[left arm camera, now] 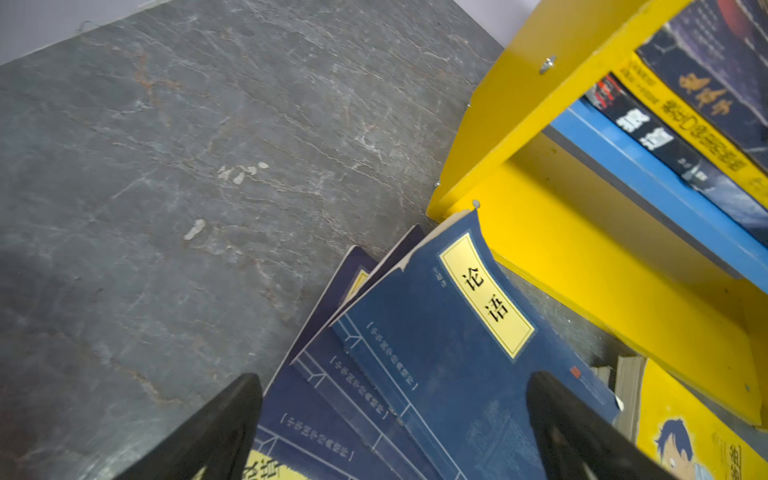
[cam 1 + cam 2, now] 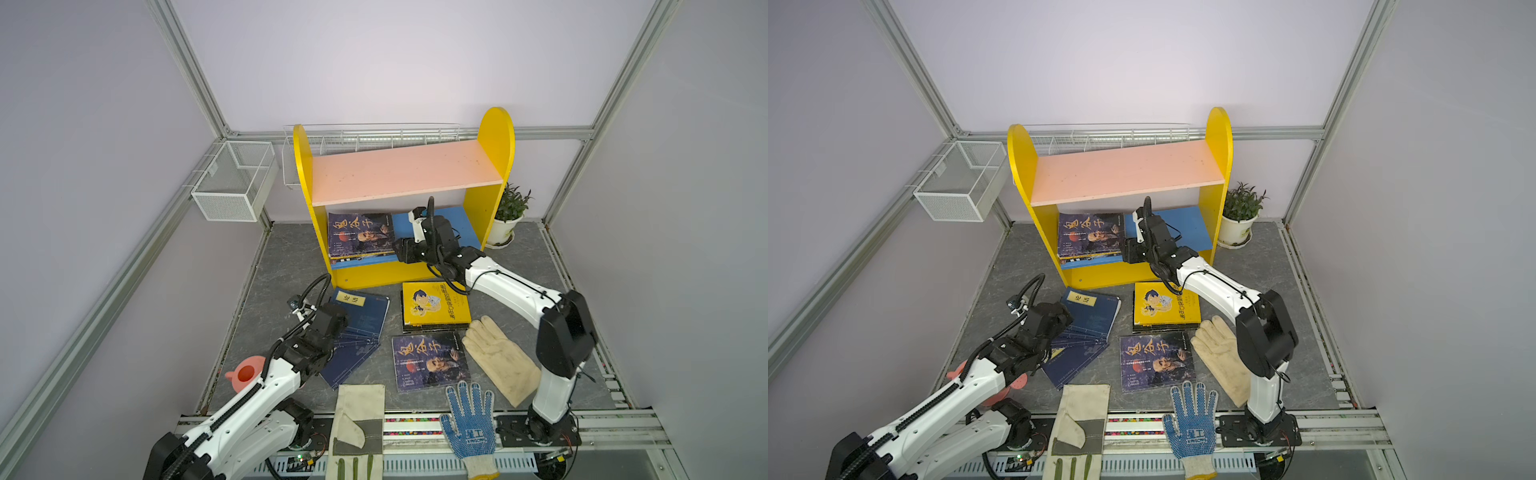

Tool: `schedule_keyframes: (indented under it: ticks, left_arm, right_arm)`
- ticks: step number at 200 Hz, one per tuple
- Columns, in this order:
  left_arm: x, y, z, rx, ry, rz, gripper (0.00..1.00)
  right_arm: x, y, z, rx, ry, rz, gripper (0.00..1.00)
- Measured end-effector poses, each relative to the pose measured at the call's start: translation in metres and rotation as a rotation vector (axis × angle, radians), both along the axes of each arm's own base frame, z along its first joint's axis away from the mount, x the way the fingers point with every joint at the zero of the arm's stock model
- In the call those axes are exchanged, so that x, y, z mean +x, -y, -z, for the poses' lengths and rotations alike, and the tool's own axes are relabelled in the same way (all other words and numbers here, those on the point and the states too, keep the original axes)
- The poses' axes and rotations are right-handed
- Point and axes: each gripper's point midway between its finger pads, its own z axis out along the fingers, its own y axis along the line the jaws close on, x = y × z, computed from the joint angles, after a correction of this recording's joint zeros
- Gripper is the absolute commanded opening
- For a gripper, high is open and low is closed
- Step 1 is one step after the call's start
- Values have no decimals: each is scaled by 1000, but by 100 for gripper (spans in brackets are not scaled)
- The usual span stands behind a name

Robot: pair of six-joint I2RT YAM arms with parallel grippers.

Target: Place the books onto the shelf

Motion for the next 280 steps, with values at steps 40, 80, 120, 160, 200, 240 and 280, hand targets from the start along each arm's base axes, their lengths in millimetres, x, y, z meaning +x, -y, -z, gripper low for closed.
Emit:
schedule_keyframes:
  ticks: [40,80,120,160,200,240,280]
  left_arm:
    - [17,70,5,79,-12,298,100]
    - [34,162,9,101,-2,626,100]
    - [43,224,36,115,-55,838,99]
    - [43,242,60,110,-115,904,95]
    - [42,254,71,92,-157,945,90]
    - [41,261,77,81,-208,979,87]
    - [39,273,77,53,-216,1031,85]
  right_arm:
    - [-29,98,29,109,-152,232,64]
    - [-72,188,157,31,-505,478,61]
    - [-90,226,194,81,-671,552,58]
    - [-83,212,200,95,-718,436,57]
    - [-83,200,203,108,-745,360,57]
    - [-86,195,207,119,-772,329,57]
    - [-87,193,207,125,-775,310,56]
